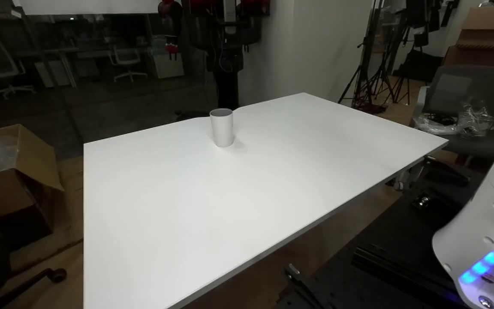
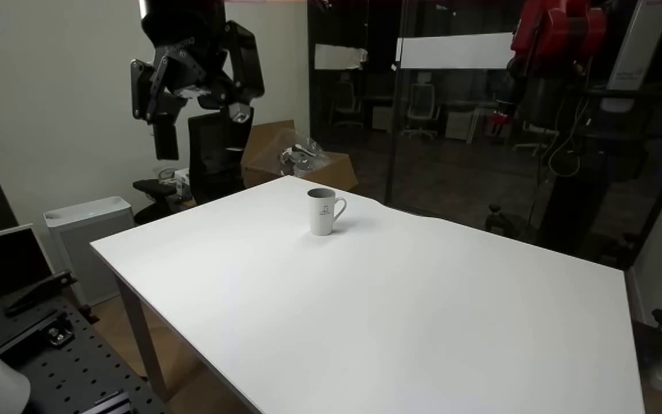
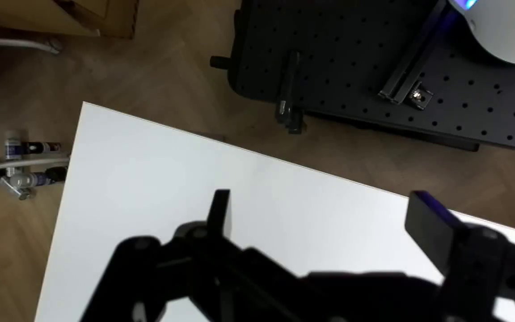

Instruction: Move the cup towards you

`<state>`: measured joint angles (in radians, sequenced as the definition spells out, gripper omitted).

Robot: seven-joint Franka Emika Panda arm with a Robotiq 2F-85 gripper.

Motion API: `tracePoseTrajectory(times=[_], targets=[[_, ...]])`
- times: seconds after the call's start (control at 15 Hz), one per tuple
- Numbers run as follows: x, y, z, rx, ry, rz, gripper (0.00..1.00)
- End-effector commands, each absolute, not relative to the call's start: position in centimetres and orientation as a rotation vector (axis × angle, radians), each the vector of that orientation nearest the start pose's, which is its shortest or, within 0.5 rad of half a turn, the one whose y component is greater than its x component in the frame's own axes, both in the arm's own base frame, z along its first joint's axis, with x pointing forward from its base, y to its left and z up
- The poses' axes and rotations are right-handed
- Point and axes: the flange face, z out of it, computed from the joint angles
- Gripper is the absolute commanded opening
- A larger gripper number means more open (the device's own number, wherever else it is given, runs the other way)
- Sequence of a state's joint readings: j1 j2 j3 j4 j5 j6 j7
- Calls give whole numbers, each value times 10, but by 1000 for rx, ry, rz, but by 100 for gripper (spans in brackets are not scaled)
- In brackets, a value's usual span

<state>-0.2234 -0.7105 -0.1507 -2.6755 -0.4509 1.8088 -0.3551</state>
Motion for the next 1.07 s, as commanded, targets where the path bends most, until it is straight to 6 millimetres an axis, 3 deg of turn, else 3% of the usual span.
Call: tracePoseTrajectory(times=[0.0, 0.93, 1.0], targets=[[283, -149, 438, -3360, -282, 436, 100], [283, -149, 438, -3360, -282, 436, 100], [288, -149, 439, -3368, -270, 362, 100]])
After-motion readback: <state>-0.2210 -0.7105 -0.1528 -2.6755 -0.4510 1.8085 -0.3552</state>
